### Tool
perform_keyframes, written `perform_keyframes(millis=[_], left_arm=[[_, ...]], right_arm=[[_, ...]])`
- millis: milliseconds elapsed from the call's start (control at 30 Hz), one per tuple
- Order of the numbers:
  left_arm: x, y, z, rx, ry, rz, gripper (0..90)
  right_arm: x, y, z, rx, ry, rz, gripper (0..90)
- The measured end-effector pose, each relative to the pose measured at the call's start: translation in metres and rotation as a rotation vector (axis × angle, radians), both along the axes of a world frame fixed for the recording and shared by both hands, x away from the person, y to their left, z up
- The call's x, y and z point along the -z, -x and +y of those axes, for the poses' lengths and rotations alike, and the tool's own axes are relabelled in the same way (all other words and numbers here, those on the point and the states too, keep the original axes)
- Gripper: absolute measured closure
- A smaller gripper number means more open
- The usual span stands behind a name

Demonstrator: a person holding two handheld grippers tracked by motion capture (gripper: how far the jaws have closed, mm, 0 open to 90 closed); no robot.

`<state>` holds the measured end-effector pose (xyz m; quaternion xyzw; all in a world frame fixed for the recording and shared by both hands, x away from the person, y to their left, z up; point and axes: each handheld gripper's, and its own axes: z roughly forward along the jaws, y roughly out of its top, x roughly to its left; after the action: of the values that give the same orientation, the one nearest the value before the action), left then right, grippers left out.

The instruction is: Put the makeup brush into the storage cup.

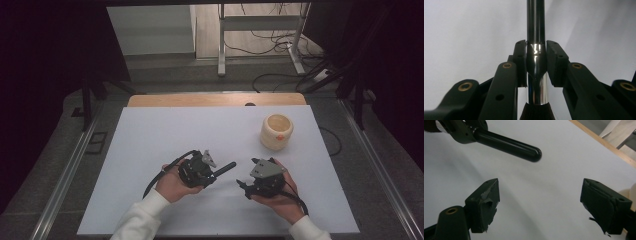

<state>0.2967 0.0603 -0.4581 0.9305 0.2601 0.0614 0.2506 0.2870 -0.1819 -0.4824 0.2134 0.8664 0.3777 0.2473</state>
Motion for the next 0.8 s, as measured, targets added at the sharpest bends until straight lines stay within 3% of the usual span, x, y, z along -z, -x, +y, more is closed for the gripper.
perform_keyframes(millis=[267,800], left_arm=[[0.003,-0.002,0.000,-0.003,-0.012,0.019,72.2],[0.005,-0.008,-0.001,0.011,0.024,0.075,72.2]], right_arm=[[-0.003,-0.002,0.015,-0.055,0.038,-0.026,16.2],[-0.003,-0.002,0.035,-0.107,0.099,-0.073,17.7]])
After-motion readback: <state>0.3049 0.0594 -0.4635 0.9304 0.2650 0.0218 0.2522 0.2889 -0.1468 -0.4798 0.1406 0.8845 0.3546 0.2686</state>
